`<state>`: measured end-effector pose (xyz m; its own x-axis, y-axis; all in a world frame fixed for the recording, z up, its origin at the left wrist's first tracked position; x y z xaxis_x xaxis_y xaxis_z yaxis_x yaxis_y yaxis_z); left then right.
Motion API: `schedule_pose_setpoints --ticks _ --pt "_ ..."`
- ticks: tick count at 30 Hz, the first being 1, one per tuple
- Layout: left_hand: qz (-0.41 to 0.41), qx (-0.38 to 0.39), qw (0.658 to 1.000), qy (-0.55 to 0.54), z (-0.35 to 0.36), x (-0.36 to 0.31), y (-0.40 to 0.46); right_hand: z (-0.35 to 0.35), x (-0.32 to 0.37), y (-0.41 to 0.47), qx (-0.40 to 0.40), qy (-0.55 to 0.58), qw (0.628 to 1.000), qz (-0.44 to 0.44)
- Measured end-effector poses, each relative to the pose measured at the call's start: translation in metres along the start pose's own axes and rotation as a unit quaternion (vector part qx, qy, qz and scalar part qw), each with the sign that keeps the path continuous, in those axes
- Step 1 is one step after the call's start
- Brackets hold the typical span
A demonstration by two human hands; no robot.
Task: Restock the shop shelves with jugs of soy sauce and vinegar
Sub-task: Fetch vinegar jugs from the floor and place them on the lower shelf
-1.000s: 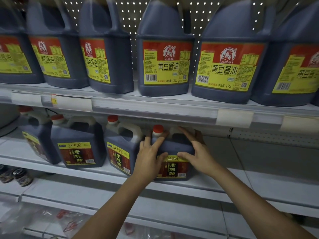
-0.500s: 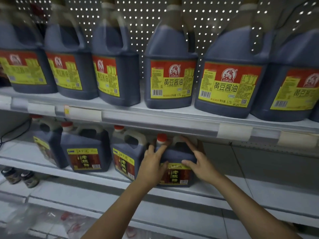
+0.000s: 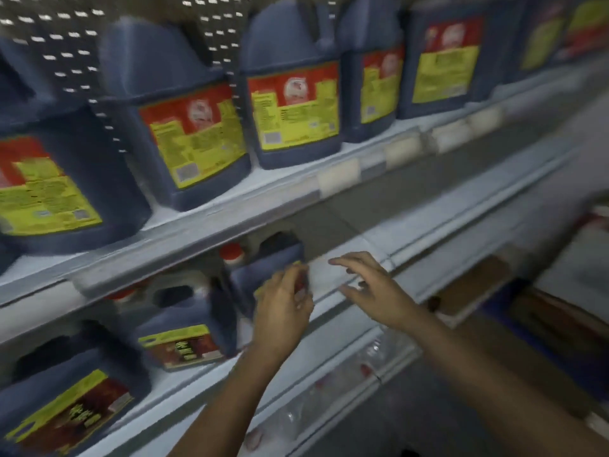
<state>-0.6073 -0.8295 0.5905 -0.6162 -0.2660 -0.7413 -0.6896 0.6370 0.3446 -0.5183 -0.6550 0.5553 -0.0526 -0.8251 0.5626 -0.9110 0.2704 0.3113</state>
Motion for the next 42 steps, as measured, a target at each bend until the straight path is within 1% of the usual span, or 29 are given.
schedule_pose_setpoints --ticks 3,5,7,9,11,13,17,22,23,25,26,28,31,33,35,38,40,41,42 --pt "0.036 0.094 0.995 0.013 0.059 -0.038 0.004 -0.046 -0.028 -0.063 -0.024 -0.081 0.995 0.058" --pt "0.076 0.15 0.985 0.022 0.106 -0.079 -0.003 -0.089 -0.05 -0.111 -0.038 -0.165 0.98 0.106" --pt "0.129 0.2 0.971 0.02 0.157 -0.131 -0.016 -0.138 -0.068 -0.167 -0.063 -0.252 0.954 0.152" --pt "0.191 0.245 0.95 0.041 0.209 -0.182 -0.033 -0.18 -0.087 -0.226 -0.067 -0.333 0.92 0.195" --pt "0.25 0.288 0.921 0.082 0.27 -0.235 -0.06 -0.218 -0.111 -0.298 -0.052 -0.387 0.886 0.251" --pt "0.292 0.325 0.895 0.096 0.326 -0.285 -0.088 -0.253 -0.128 -0.368 -0.056 -0.415 0.859 0.295" --pt "0.35 0.404 0.841 0.087 0.442 -0.381 -0.166 -0.315 -0.151 -0.517 -0.037 -0.424 0.817 0.389" --pt "0.393 0.475 0.785 0.057 0.543 -0.464 -0.251 -0.363 -0.167 -0.653 -0.015 -0.419 0.76 0.497" --pt "0.405 0.485 0.772 0.063 0.558 -0.475 -0.265 -0.368 -0.169 -0.674 -0.021 -0.417 0.751 0.512" --pt "0.441 0.509 0.736 0.07 0.592 -0.498 -0.296 -0.378 -0.179 -0.716 -0.043 -0.404 0.741 0.535" --pt "0.457 0.522 0.717 0.071 0.61 -0.507 -0.31 -0.381 -0.184 -0.735 -0.057 -0.394 0.739 0.543" --pt "0.477 0.54 0.691 0.06 0.636 -0.52 -0.331 -0.381 -0.197 -0.766 -0.067 -0.375 0.724 0.576" --pt "0.495 0.578 0.647 0.046 0.681 -0.533 -0.357 -0.377 -0.223 -0.813 -0.064 -0.342 0.683 0.643" --pt "0.499 0.599 0.625 0.04 0.709 -0.54 -0.365 -0.377 -0.237 -0.835 -0.073 -0.326 0.66 0.673" --pt "0.506 0.626 0.593 0.018 0.739 -0.55 -0.374 -0.38 -0.247 -0.852 -0.088 -0.319 0.636 0.697" --pt "0.495 0.661 0.563 -0.019 0.778 -0.572 -0.384 -0.381 -0.259 -0.875 -0.097 -0.309 0.602 0.729" --pt "0.511 0.688 0.515 0.001 0.808 -0.575 -0.397 -0.379 -0.269 -0.893 -0.109 -0.296 0.583 0.749" --pt "0.52 0.695 0.497 0.015 0.823 -0.574 -0.403 -0.377 -0.275 -0.902 -0.117 -0.286 0.574 0.758" --pt "0.52 0.702 0.486 0.027 0.839 -0.572 -0.409 -0.373 -0.281 -0.912 -0.119 -0.275 0.565 0.768"
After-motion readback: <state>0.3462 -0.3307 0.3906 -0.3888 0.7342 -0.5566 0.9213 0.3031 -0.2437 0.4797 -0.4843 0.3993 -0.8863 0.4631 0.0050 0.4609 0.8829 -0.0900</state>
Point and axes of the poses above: each hand's wrist, its own y-axis towards the middle knuckle, its own z-axis out of the palm, x = y × z, the point moved 8 cm from there along y, towards the middle knuckle, and after that the axes turned 14 degrees about -y, right-handed, at the moved point
